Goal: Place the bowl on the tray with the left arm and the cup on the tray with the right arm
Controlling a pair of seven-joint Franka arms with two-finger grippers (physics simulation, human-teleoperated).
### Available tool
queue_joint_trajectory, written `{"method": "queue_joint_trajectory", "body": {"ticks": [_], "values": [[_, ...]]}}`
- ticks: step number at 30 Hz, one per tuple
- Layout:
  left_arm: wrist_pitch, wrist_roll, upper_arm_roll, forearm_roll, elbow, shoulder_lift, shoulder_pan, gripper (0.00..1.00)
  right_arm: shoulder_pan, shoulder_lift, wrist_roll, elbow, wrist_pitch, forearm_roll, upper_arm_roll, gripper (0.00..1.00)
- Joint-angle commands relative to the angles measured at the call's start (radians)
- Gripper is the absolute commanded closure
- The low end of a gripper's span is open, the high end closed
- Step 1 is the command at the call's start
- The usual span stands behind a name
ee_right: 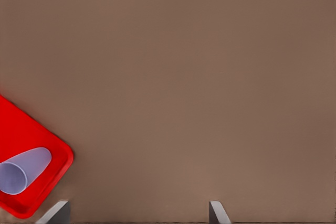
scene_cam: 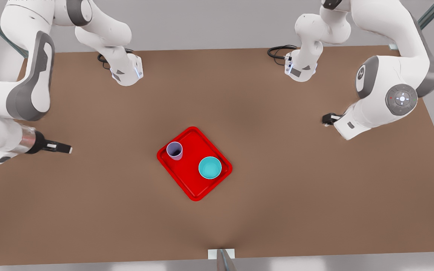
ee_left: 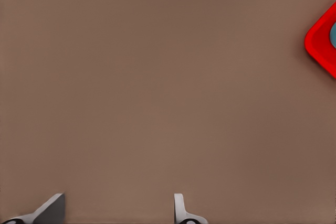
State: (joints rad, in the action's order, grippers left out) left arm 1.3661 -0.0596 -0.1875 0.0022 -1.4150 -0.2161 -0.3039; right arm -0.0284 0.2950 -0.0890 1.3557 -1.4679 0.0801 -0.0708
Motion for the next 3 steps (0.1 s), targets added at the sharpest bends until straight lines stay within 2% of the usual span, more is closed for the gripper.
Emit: {"method": "queue_joint_trajectory", "body": {"ticks": [1,3], "values": [[0.001,0.001,0.002,-0.001,-0.001,-0.002,-0.011,0.0,-0.001,0.0,0.0,-0.003,0.006,0.0,0.0,0.0],[0.002,0.0,0.002,-0.001,-0.004,-0.003,-0.011,0.0,-0.002,-0.02,0.017,0.009,-0.003,0.0,0.019,0.0]]}}
